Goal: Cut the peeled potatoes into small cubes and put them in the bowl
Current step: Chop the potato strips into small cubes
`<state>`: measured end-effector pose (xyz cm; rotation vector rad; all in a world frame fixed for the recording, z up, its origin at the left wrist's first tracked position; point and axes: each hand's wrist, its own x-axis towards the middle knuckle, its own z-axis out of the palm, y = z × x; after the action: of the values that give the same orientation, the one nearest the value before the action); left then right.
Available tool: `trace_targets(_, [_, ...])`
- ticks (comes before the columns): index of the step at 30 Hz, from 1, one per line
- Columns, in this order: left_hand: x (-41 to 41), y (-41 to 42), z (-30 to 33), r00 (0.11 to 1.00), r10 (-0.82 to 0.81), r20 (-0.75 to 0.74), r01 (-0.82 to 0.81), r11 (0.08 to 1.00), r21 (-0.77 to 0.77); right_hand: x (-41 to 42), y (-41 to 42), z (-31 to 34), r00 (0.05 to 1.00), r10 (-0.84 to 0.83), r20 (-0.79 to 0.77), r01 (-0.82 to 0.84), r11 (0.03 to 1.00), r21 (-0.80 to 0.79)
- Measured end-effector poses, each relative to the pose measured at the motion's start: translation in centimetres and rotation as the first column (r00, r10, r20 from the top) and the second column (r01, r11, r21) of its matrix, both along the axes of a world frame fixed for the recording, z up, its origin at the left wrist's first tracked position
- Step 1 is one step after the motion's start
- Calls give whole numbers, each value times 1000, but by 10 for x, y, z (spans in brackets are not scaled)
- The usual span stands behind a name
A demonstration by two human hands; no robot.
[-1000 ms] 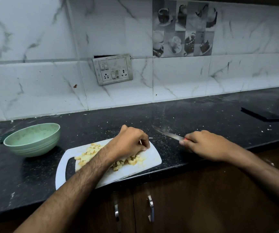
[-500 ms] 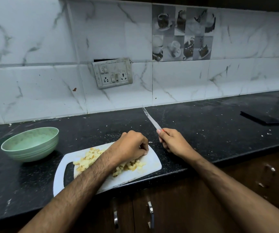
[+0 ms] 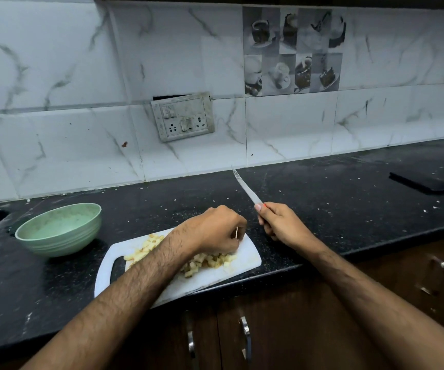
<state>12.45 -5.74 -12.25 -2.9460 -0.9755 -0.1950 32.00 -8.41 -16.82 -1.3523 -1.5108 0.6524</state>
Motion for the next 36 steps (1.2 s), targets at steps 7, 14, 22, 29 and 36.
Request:
trace_targets(7, [-1, 2, 3, 994, 65, 84, -58, 995, -80, 1, 1, -2, 1000, 4, -4, -4, 1000, -4])
trace_targets(14, [-10, 2, 10, 983, 44, 178, 7, 960, -280, 2, 2, -2, 1000, 7, -9, -7, 1000, -5])
trace_targets(22, [-49, 29, 4, 972, 95, 216, -115, 990, 82, 1, 1, 0, 1000, 8, -8, -8, 1000, -24])
trace_targets(29, [-45, 32, -8, 973, 132, 188, -125, 991, -48, -4, -12, 12, 986, -34, 161, 52, 993, -104])
trace_targets(36, [-47, 35, -11, 898, 344, 273, -325, 939, -115, -33, -46, 42, 742, 39, 669, 142, 966, -215])
